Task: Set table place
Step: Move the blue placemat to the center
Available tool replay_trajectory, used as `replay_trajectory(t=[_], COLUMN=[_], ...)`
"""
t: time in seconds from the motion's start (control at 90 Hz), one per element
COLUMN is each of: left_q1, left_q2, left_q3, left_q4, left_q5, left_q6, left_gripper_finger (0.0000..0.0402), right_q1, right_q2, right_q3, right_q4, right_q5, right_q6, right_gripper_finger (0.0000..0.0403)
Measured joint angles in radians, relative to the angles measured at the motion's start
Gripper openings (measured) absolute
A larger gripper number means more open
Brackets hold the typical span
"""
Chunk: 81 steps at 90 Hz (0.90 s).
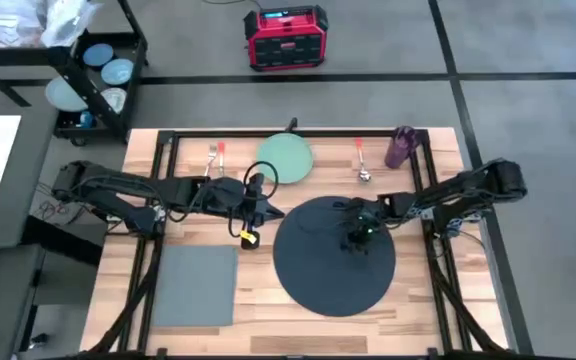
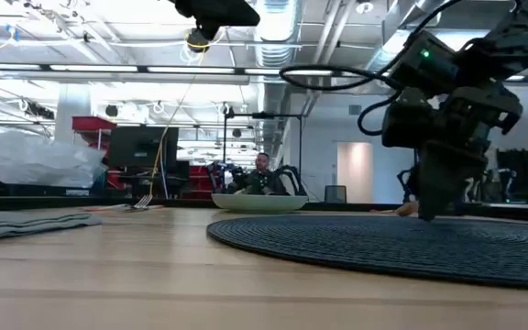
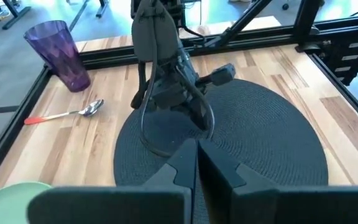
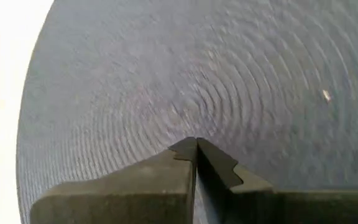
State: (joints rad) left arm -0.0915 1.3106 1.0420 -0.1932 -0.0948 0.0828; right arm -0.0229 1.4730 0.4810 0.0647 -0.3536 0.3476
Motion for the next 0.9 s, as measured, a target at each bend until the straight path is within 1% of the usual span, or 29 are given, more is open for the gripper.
replay_trajectory(t=[0.144,0.3,0.456,0.556,0.9], left_q1=[-0.001,-0.007,-0.021,-0.024,-0.023], left_q2=[0.0,0.0,0.0,0.0,0.0], left_q3=[0.0,0.0,0.0,0.0,0.0], left_q4=[-0.001,-0.005,-0.005,-0.005,-0.005], left_q5=[0.0,0.0,0.0,0.0,0.0], left_q6=[-0.001,-0.01,-0.002,-0.002,-0.001], left_gripper_finger=[0.0,0.0,0.0,0.0,0.0], right_q1=[-0.006,-0.006,-0.016,-0.03,-0.101], right_q2=[0.061,0.127,0.18,0.186,0.188], right_q3=[0.023,0.038,0.05,0.067,0.141], right_q4=[0.059,0.094,0.16,0.153,0.118], right_q5=[-0.039,-0.052,-0.102,-0.113,-0.117], right_q6=[-0.001,0.003,0.021,0.02,-0.065], right_gripper_finger=[0.0,0.0,0.0,0.0,0.0])
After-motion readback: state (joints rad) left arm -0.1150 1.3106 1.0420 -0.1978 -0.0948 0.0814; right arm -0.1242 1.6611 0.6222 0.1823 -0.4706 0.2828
